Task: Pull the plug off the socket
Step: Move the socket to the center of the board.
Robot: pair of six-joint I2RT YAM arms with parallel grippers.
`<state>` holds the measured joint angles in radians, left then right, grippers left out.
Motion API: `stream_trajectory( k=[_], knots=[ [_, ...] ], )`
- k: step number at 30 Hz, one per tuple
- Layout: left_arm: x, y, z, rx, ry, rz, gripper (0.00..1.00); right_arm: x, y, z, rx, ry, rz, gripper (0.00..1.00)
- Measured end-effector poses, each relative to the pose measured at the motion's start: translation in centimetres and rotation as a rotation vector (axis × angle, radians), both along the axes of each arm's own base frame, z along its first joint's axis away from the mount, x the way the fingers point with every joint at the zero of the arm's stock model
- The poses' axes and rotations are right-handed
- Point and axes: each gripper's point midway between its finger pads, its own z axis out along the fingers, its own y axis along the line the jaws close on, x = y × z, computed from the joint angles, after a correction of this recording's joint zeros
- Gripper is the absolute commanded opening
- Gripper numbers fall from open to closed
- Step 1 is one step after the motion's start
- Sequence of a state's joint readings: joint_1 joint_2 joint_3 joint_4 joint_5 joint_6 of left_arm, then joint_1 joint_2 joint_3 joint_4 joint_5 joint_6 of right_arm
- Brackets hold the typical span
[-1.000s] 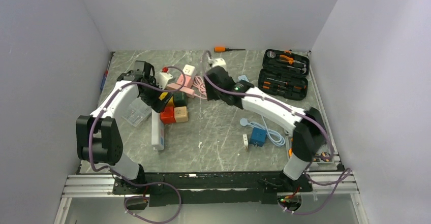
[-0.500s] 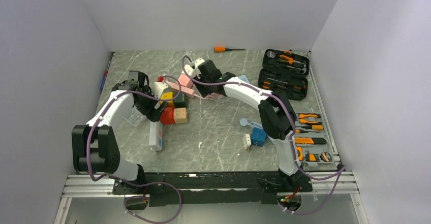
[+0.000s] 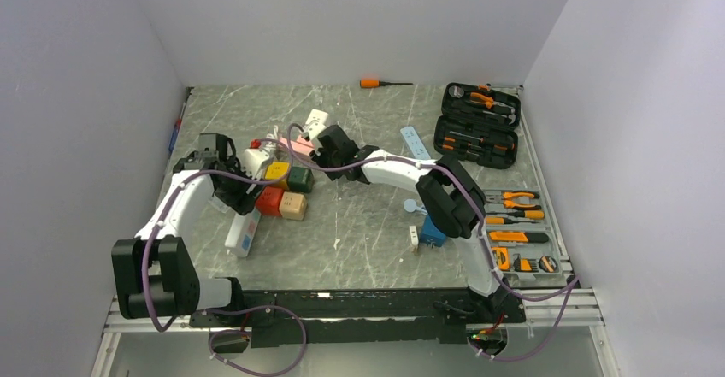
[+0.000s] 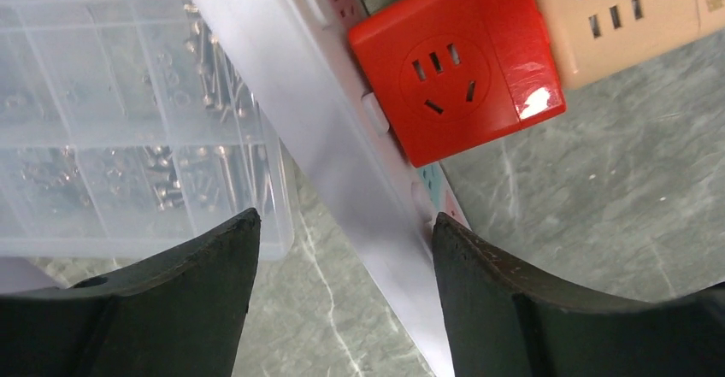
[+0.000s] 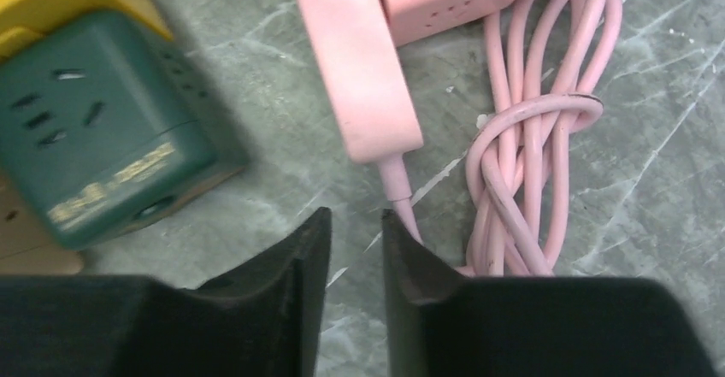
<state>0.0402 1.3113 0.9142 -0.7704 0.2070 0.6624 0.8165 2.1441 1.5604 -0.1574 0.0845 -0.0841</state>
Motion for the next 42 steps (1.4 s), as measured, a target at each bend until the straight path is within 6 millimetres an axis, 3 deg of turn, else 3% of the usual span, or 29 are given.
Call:
stream_trajectory(
  k=[3, 7, 11, 14, 15, 18, 20, 23, 29, 31, 36, 42],
  knots=[
    [-0.4, 1.1, 0.0, 0.015, 0.008, 0.026, 0.75, 0.6, -0.4, -0.8, -0.014, -0.014, -0.028, 0.16],
    [-0.7, 2.3, -0.1, 0.024, 0.018, 0.056, 0.74, 0.2, -2.3, -2.9, -0.053, -0.023, -0.072, 0.0],
    [-1.2, 2.9, -0.2, 0.028, 0.036, 0.07, 0.76, -1.3, -5.1, -3.1, -0.052, -0.045, -0.131, 0.0],
    [-1.8, 2.9, 0.0, 0.027, 0.06, 0.069, 0.82, -3.2, -7.5, -3.2, -0.055, -0.026, -0.173, 0.0],
    [-1.9, 2.9, 0.2, 0.024, 0.067, 0.068, 0.85, -3.9, -8.3, -3.2, -0.053, -0.019, -0.187, 0.01],
    [-1.6, 2.5, 1.8, -0.004, 0.06, 0.061, 0.94, -5.4, -9.8, -2.9, -0.041, -0.002, -0.216, 0.33],
    [-0.9, 2.0, 3.4, -0.032, 0.039, 0.058, 0.99, -5.3, -9.6, -2.1, -0.021, -0.01, -0.224, 0.42],
    [0.4, 1.1, 6.3, -0.09, -0.008, 0.051, 0.99, -4.0, -8.3, -0.3, 0.007, -0.044, -0.211, 0.45],
    [2.5, -0.2, 10.9, -0.185, -0.087, 0.074, 0.99, 1.1, -3.0, 5.0, 0.099, -0.161, -0.159, 0.47],
    [3.3, -0.5, 11.9, -0.213, -0.104, 0.088, 0.99, 2.2, -1.8, 5.4, 0.11, -0.182, -0.142, 0.47],
    [5.0, -0.8, 12.9, -0.263, -0.099, 0.123, 0.99, 3.3, -1.3, 2.7, 0.067, -0.164, -0.12, 0.46],
    [7.1, -0.5, 11.6, -0.283, -0.047, 0.164, 0.99, 2.8, -1.9, -1.4, 0.008, -0.103, -0.104, 0.45]
  ],
)
